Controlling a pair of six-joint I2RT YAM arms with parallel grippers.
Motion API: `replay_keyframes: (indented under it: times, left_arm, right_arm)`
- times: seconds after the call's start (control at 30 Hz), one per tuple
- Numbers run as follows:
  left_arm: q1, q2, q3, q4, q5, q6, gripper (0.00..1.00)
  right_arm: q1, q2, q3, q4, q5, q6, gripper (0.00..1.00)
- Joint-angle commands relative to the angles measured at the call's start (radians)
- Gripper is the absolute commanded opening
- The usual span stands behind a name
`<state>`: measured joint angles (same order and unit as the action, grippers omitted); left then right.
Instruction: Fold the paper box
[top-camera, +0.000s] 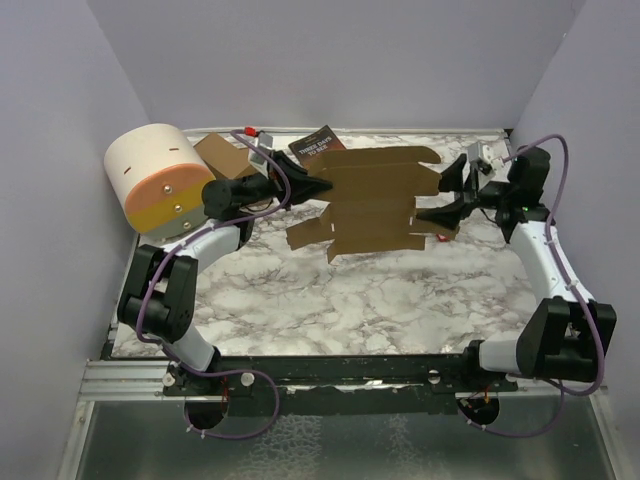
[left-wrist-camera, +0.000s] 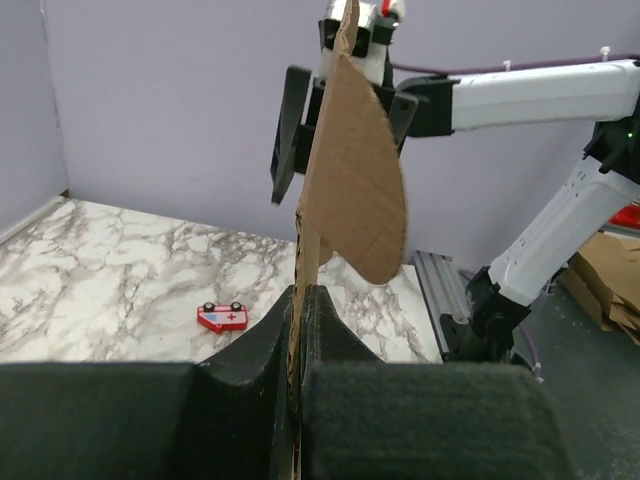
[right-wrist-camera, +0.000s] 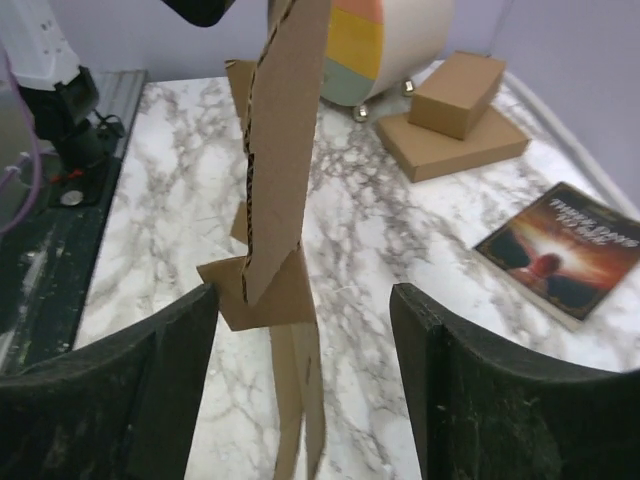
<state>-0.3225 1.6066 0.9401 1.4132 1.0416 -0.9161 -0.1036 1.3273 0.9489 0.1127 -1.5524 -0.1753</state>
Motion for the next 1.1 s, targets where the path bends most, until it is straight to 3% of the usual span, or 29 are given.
replay_keyframes:
  times: [0.0,0.07,0.17,0.23,0.37,0.5,0.63,0.8,1.07]
  left_arm:
    - [0.027,-0.005,-0.027,0.091,0.018,-0.031,0.00]
    - [0.029,-0.006,-0.032,0.097,0.017,-0.033,0.00]
    - [0.029,-0.013,-0.035,0.104,0.014,-0.035,0.00]
    - [0.031,-0.019,-0.033,0.106,0.011,-0.035,0.00]
    - [0.030,-0.025,-0.035,0.110,-0.001,-0.032,0.00]
    - [0.030,-0.026,-0.036,0.113,-0.014,-0.033,0.00]
    - [0.031,-0.031,-0.038,0.104,-0.040,-0.023,0.00]
    - [0.032,-0.031,-0.054,0.076,-0.121,0.000,0.00]
    - [0.025,-0.004,-0.089,0.100,-0.255,-0.005,0.00]
  right_arm:
    - [-0.086,-0.023,0.152,-0.595,-0.031,-0.497,0.71]
    - [-0.127,-0.045,0.144,-0.572,-0.002,-0.466,0.72]
    - [-0.145,-0.097,0.090,-0.470,0.188,-0.369,0.78]
    - [-0.145,-0.126,0.038,-0.436,0.237,-0.355,0.82]
    - [-0.145,-0.113,0.019,-0.583,0.192,-0.504,0.82]
    - [-0.145,-0.093,0.022,-0.590,0.298,-0.506,0.78]
    - [-0.145,-0.109,0.001,-0.574,0.315,-0.492,0.65]
    - [-0.145,-0.155,-0.029,-0.575,0.287,-0.510,0.31]
    - [-0.131,-0.152,-0.043,-0.561,0.184,-0.448,0.10]
